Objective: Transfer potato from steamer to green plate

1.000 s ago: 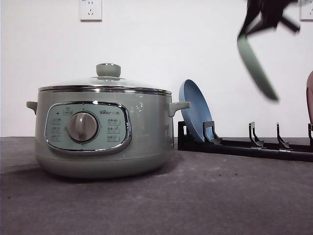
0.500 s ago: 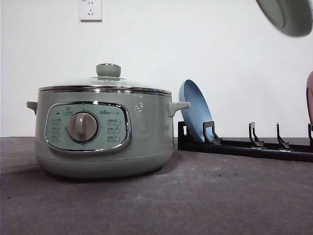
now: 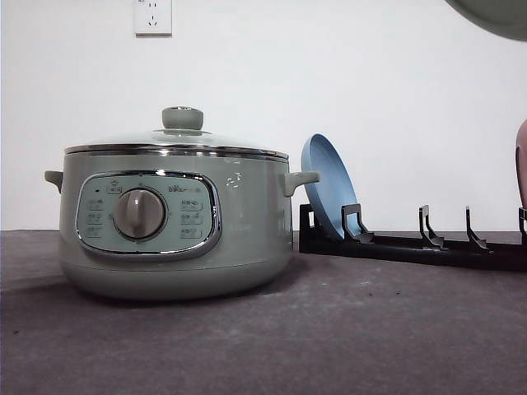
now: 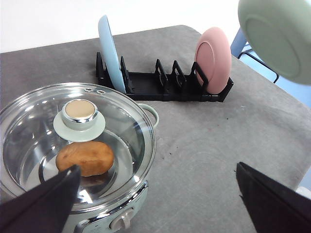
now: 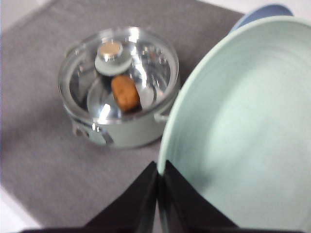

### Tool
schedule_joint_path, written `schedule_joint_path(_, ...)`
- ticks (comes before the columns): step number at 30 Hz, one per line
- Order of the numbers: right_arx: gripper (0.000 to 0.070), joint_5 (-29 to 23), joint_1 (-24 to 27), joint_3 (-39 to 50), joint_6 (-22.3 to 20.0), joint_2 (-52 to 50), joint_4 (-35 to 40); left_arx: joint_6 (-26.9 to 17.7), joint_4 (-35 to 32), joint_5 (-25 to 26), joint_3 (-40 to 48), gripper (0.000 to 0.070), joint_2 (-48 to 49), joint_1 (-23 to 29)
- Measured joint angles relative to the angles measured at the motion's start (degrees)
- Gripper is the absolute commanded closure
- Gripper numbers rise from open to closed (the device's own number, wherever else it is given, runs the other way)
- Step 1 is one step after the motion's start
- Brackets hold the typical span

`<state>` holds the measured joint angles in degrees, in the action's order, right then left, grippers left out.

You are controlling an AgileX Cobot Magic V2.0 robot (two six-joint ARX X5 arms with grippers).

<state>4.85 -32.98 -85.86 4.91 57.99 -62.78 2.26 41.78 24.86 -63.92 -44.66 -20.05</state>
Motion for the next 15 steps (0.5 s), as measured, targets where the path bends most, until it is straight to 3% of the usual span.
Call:
schedule_joint_path(8,0.0699,-5.28,-10.47,13.56,3.37,-1.93,1.89,0.0,0.0,0.0,0.0,0.007,0.0,0.0)
schedule_joint_path(15,0.0699,-15.03,-21.0,25.11,7.92,0.38,6.61,0.0,0.0,0.0,0.0,0.007,0.0,0.0)
